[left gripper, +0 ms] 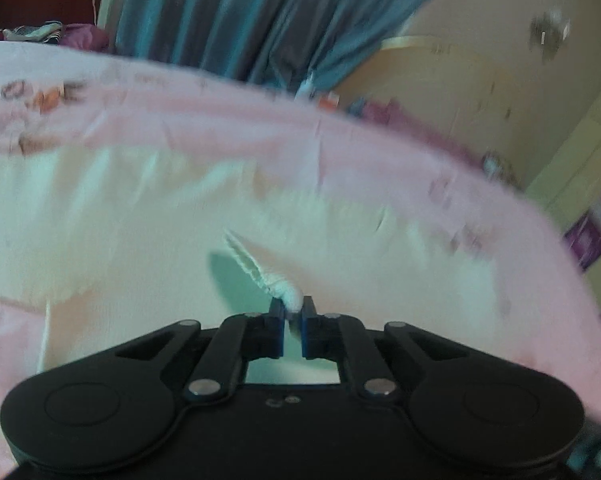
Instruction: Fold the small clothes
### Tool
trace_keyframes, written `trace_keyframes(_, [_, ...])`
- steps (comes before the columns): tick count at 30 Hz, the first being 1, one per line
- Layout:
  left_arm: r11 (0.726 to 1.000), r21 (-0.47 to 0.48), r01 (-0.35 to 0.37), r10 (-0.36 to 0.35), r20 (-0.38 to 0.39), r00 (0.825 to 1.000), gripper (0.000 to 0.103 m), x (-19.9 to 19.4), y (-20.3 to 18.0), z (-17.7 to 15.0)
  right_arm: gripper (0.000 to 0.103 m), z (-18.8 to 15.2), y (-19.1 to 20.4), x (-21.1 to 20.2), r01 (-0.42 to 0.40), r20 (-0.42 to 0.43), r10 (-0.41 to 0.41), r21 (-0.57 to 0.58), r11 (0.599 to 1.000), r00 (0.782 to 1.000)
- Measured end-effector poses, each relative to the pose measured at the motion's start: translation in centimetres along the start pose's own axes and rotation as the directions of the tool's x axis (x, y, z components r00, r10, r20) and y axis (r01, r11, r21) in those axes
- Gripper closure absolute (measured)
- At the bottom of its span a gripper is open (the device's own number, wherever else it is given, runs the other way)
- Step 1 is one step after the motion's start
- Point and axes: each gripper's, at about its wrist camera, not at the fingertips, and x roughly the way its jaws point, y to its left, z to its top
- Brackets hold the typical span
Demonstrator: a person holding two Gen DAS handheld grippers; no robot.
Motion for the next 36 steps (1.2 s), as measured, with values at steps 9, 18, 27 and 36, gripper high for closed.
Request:
trace_keyframes(9, [0.997,-0.037,-0.063,0.068,0.151,0.986,0.096,-3.9,3.7,4.8,0.060,1.4,0.8,3.1,-0.014,-0.006,0.014,0.047,0.999,1.000])
trace_keyframes(18, [0.980,-0.076,-0.185,0.185,0.002,0.983,0.096,-0.1,8.0,1.1,0.096,1.1,-0.5,3.1,0.012,-0.005,-0.012,0.105,0.994,1.000])
trace_keyframes(27, [0.964,0.008,-0.264,0.264,0.047,0.963,0.030,-2.3,7.8,0.4,0.078,1.7,-0.7,-0.5,-0.032,0.025,0.031,0.052,0.998,0.999])
trace_keyframes(36, [0.969,0.095,-0.229,0.221,0.090,0.971,0.033,-1.2,5.1,0.7,0.038,5.9,-0.5,4.2,-0.090,0.014,0.089,0.112,0.990,0.996])
